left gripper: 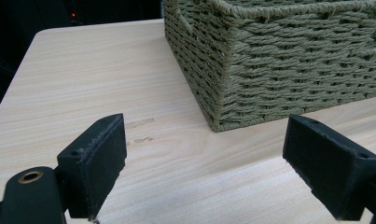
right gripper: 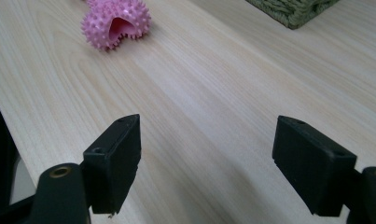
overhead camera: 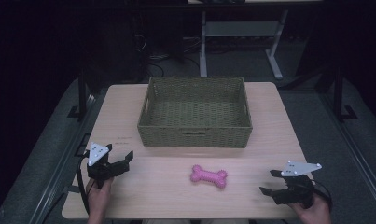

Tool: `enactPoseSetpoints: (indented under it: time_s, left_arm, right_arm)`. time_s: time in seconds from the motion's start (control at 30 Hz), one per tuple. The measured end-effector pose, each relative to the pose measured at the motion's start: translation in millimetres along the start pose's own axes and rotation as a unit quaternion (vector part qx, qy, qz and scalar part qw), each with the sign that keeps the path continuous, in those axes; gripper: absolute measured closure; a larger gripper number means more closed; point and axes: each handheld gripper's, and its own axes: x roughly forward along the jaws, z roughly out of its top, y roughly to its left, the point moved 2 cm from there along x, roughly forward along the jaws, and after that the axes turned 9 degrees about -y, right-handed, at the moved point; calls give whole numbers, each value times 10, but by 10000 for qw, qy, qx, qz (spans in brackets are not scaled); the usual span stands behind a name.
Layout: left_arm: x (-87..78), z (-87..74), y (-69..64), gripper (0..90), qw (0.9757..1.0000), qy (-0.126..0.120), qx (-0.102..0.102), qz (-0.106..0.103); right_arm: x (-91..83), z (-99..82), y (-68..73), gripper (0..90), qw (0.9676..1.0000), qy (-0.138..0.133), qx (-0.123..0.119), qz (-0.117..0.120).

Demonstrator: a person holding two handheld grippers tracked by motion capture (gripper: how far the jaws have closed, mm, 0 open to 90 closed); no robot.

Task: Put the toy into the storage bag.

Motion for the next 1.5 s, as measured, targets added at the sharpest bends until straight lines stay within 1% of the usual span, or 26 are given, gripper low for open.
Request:
enactPoseSetpoints:
  time_s: [0.07, 0.23, 0.3, 0.4, 0.57, 0.6, 0.7, 0.73, 0.8, 0.87, 1.0, 1.1, 1.13, 1.2, 1.3, 1.33, 1.47, 1.5]
  left_arm:
    - [11, 2, -3, 130, 10000, 0, -8, -2]
    - [10, 1, -5, 130, 10000, 41, 14, -7]
    - [8, 4, -1, 130, 10000, -1, -3, 5]
    - [2, 3, 2, 130, 10000, 14, -1, 16]
    - [-7, 1, -10, 130, 10000, 5, -6, -2]
    - [-11, 1, -10, 130, 10000, 10, 0, -6]
    - [-19, 3, -6, 130, 10000, 1, 9, -4]
    - [-21, 3, -8, 130, 10000, -6, -2, -9]
    - [-27, 2, -8, 130, 10000, -4, -4, -9]
    - [-34, 4, -9, 130, 10000, -9, 1, -7]
    - [-34, 4, -8, 130, 10000, -12, 1, -11]
    - [-36, 6, -5, 130, 10000, -18, -14, -1]
    - [-35, 5, -1, 130, 10000, -16, -25, 4]
    - [-33, 4, 0, 130, 10000, -13, -24, 6]
    - [-33, 4, -6, 130, 10000, -25, -20, 2]
    - [-35, 3, -8, 130, 10000, -11, -3, -7]
    - [-33, 3, -9, 130, 10000, -10, -5, -12]
    - [-33, 2, -8, 130, 10000, -8, -3, -11]
  right_arm:
    - [5, 14, -2, 229, 10000, 7, -25, 0]
    - [31, 66, 4, 217, 9999, 44, -80, 99]
    - [36, 80, 8, 214, 9999, 49, -66, 119]
    - [47, 139, 26, 214, 9997, 60, -140, 205]
    - [61, 190, 44, 214, 9994, 113, -187, 273]
    - [71, 221, 56, 215, 9991, 136, -248, 308]
    - [82, 245, 74, 215, 9989, 175, -260, 360]
    - [101, 265, 88, 215, 9985, 212, -315, 394]
    - [106, 272, 95, 215, 9983, 241, -315, 415]
    - [129, 301, 112, 215, 9978, 283, -394, 446]
    - [136, 347, 129, 214, 9972, 343, -435, 512]
    - [138, 378, 141, 214, 9968, 354, -453, 554]
    - [145, 421, 154, 213, 9963, 352, -518, 591]
    - [147, 436, 162, 213, 9962, 359, -510, 606]
    - [168, 498, 173, 212, 9956, 365, -568, 649]
    - [184, 529, 177, 208, 9950, 403, -584, 703]
    - [216, 583, 202, 202, 9940, 451, -640, 762]
    - [234, 618, 217, 199, 9930, 498, -703, 802]
